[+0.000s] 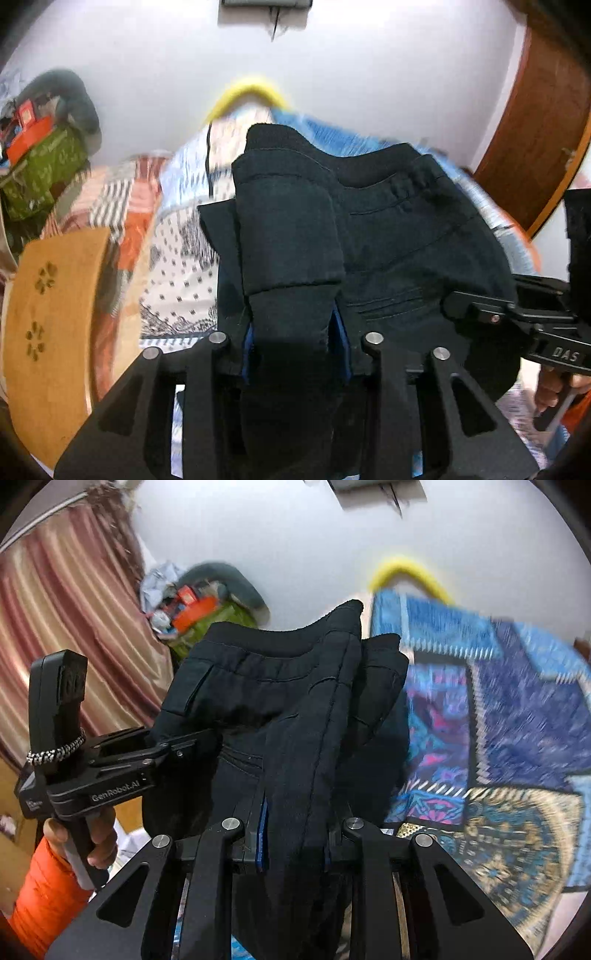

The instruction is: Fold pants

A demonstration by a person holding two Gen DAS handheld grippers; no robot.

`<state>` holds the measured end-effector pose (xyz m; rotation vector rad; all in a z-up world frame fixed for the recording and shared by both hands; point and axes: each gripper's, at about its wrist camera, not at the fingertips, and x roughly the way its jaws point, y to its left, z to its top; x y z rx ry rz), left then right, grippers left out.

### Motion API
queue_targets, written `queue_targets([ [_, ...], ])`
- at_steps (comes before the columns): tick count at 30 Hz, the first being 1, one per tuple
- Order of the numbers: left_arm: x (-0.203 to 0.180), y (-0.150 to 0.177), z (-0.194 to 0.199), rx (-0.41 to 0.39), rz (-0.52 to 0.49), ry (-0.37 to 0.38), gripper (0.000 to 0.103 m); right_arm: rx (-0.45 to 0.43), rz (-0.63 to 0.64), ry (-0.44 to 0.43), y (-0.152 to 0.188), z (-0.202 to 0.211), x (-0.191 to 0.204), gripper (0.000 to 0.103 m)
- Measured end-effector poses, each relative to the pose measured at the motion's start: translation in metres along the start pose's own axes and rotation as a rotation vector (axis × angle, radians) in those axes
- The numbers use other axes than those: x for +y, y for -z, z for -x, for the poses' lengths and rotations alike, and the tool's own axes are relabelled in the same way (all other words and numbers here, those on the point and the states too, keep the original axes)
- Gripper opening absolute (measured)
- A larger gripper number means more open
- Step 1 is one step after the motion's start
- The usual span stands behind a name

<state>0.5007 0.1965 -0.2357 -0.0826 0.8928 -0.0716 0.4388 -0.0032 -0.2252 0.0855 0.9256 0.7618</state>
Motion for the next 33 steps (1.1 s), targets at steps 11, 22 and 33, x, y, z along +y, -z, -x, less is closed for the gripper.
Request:
queue_targets([
  [11, 0.035, 0.033, -0.066, 0.098, 0.118, -0.048, 0.055, 0.06, 0.033, 0.189, 0.029, -0.018, -0.019, 0.034],
  [22, 0.0, 0.022, 0.073, -0.084, 0.063, -0.108, 0.055, -0.134, 0.127, 0.208, 0.015, 0.091, 0.037, 0.034],
  [33, -0.082, 0.047, 0.276, -0.378, -0.018, -0.089, 0.055, -0.402, 0.232, 0.145, 0.045, 0.238, 0.124, 0.034],
])
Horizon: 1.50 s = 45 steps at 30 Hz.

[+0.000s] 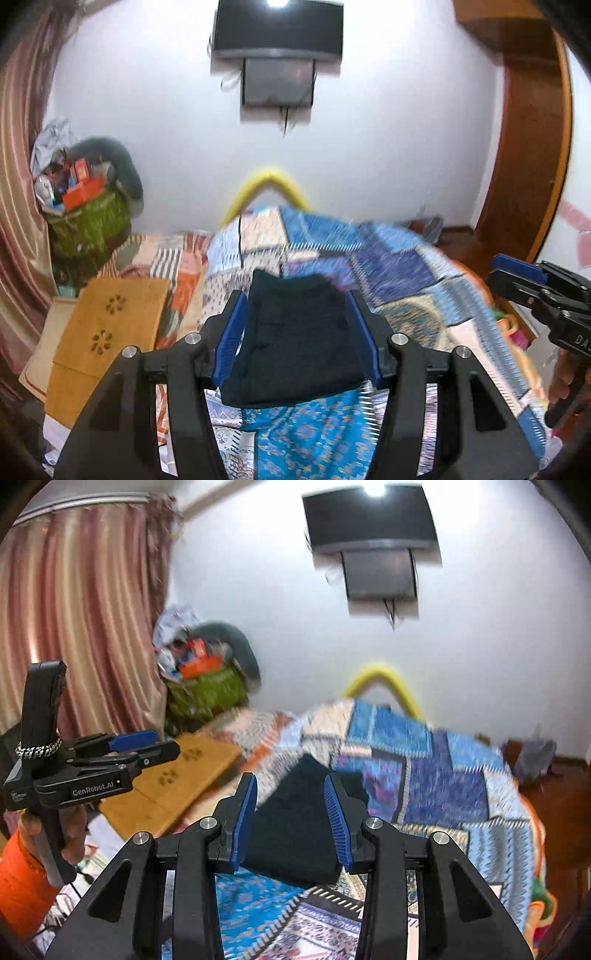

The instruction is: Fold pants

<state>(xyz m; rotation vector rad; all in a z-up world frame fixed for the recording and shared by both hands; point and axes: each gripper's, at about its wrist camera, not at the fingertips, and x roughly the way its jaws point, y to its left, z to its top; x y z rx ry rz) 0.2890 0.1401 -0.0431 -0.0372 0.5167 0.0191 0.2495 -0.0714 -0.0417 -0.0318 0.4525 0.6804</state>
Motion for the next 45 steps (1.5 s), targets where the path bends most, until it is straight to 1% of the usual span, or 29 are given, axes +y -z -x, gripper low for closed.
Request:
queue_targets([
  [4, -0.02, -0.001, 0.072, -0.127, -0.029, -0.019, 0.055, -0.106, 0.023, -0.027, -0.005, 0.054, 0.024, 0.034],
  [6, -0.029, 0.001, 0.103, -0.18, -0.037, -0.033, 0.055, -0.147, 0.039, -0.03, -0.004, 0.074, 0.034, 0.034],
  [9, -0.039, 0.01, 0.139, -0.246, -0.044, -0.049, 0.055, -0.205, 0.051, -0.035, 0.002, 0.099, 0.049, 0.034],
  [12, -0.048, 0.022, 0.167, -0.295, -0.054, -0.057, 0.055, -0.241, 0.059, -0.034, 0.011, 0.113, 0.06, 0.034],
  [14, -0.053, 0.031, 0.178, -0.32, -0.06, -0.058, 0.055, -0.263, 0.073, -0.021, 0.018, 0.119, 0.065, 0.034],
  [16, -0.056, 0.04, 0.187, -0.338, -0.058, -0.057, 0.057, -0.281, 0.084, -0.005, 0.025, 0.124, 0.071, 0.034],
  [17, -0.058, 0.045, 0.19, -0.347, -0.054, -0.056, 0.061, -0.287, 0.084, -0.001, 0.028, 0.126, 0.073, 0.034],
  [18, -0.057, 0.048, 0.192, -0.353, -0.05, -0.057, 0.064, -0.288, 0.084, 0.005, 0.03, 0.127, 0.075, 0.037],
  [19, -0.057, 0.051, 0.193, -0.359, -0.045, -0.061, 0.071, -0.289, 0.086, 0.016, 0.032, 0.128, 0.077, 0.047],
  [20, -0.056, 0.054, 0.195, -0.364, -0.039, -0.063, 0.078, -0.296, 0.087, 0.033, 0.035, 0.127, 0.078, 0.054],
  [21, -0.056, 0.057, 0.196, -0.365, -0.032, -0.06, 0.081, -0.304, 0.088, 0.044, 0.037, 0.13, 0.079, 0.064],
  [22, -0.055, 0.06, 0.196, -0.361, -0.028, -0.056, 0.087, -0.312, 0.086, 0.054, 0.039, 0.131, 0.079, 0.069],
  [23, -0.055, 0.062, 0.196, -0.357, -0.023, -0.055, 0.091, -0.313, 0.082, 0.057, 0.039, 0.133, 0.079, 0.071],
  [24, -0.054, 0.065, 0.196, -0.353, -0.019, -0.056, 0.094, -0.31, 0.073, 0.059, 0.039, 0.132, 0.079, 0.074],
  [25, -0.055, 0.066, 0.195, -0.352, -0.018, -0.057, 0.095, -0.307, 0.067, 0.062, 0.04, 0.134, 0.078, 0.081],
  [27, -0.056, 0.071, 0.196, -0.35, -0.016, -0.061, 0.101, -0.311, 0.06, 0.08, 0.041, 0.133, 0.078, 0.087],
  [29, -0.056, 0.074, 0.195, -0.351, -0.015, -0.068, 0.102, -0.306, 0.052, 0.089, 0.042, 0.135, 0.077, 0.09],
  [31, -0.057, 0.077, 0.193, -0.345, -0.021, -0.072, 0.102, -0.3, 0.045, 0.094, 0.044, 0.135, 0.078, 0.102],
  [38, -0.057, 0.08, 0.187, -0.334, -0.015, -0.076, 0.103, -0.288, 0.02, 0.1, 0.053, 0.136, 0.073, 0.103],
  [45, -0.058, 0.081, 0.185, -0.33, -0.018, -0.076, 0.103, -0.283, 0.012, 0.103, 0.054, 0.136, 0.07, 0.103],
])
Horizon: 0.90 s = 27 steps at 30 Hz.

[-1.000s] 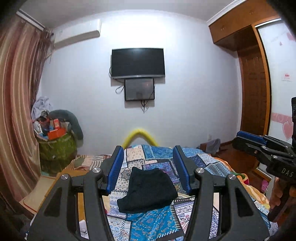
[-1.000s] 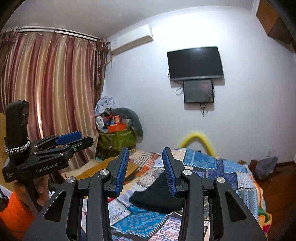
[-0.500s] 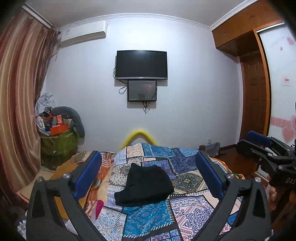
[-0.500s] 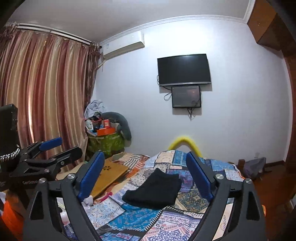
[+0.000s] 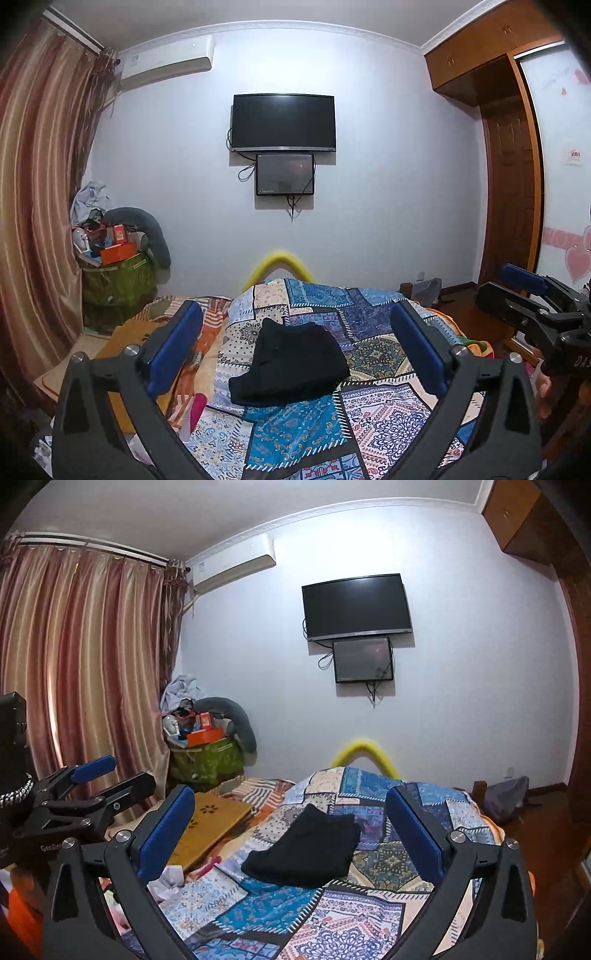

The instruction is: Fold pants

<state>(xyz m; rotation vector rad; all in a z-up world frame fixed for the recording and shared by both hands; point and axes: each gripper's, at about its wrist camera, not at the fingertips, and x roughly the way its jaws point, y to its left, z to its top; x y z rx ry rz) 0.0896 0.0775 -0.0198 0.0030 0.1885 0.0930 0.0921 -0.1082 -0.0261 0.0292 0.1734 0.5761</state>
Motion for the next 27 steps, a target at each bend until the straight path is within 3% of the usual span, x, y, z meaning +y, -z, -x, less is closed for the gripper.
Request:
queue_targets([
  [27, 0.013, 0.005, -0.009, 0.028, 0.023, 0.034, 0.103, 0.016, -0.001, 0.025, -0.004, 0.005, 0.004, 0.103],
])
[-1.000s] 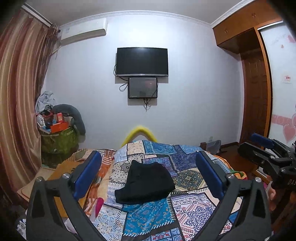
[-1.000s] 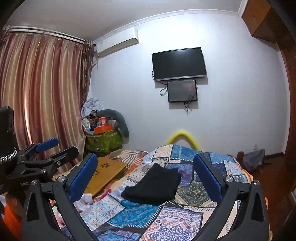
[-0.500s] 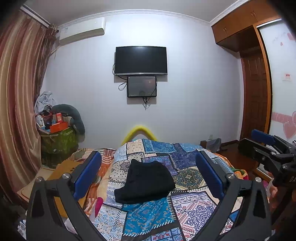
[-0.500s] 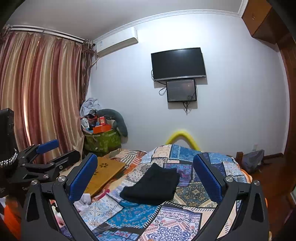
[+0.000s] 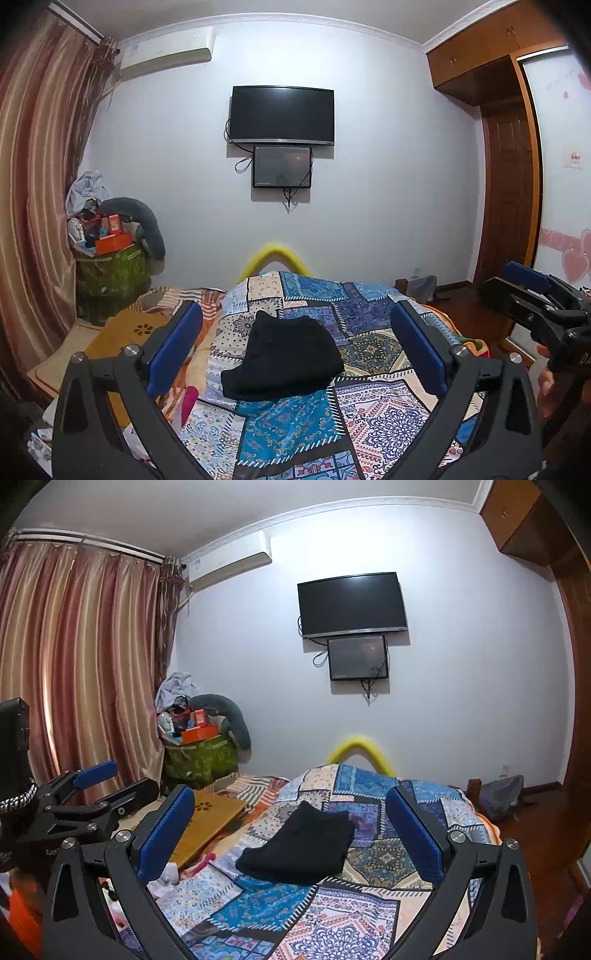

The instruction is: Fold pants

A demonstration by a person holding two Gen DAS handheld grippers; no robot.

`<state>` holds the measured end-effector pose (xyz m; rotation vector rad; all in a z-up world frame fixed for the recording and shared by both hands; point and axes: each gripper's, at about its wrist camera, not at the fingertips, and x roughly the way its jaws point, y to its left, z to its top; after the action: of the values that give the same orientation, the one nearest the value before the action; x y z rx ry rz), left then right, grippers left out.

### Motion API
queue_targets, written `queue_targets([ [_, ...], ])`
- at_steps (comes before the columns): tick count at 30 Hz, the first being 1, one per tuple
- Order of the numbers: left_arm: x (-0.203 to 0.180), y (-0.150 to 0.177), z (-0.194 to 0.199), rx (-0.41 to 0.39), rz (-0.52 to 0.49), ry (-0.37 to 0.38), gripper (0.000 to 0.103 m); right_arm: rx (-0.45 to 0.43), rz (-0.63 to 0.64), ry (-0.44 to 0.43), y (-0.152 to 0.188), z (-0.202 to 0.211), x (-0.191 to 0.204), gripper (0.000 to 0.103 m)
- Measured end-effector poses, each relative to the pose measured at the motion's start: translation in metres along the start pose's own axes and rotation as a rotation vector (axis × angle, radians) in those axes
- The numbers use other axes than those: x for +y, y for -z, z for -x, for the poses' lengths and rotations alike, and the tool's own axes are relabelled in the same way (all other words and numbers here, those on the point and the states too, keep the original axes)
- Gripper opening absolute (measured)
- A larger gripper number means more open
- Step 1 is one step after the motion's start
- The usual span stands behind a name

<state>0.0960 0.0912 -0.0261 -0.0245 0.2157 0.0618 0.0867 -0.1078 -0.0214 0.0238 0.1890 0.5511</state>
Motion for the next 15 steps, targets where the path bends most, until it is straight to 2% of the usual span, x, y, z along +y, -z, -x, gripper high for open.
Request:
queue_targets([
  [15, -0.0011, 0.0027, 0.002, 0.001, -0.004, 0.01, 0.103, 0.002, -0.002, 0.005, -0.0001, 0.0012, -0.0033, 0.103],
])
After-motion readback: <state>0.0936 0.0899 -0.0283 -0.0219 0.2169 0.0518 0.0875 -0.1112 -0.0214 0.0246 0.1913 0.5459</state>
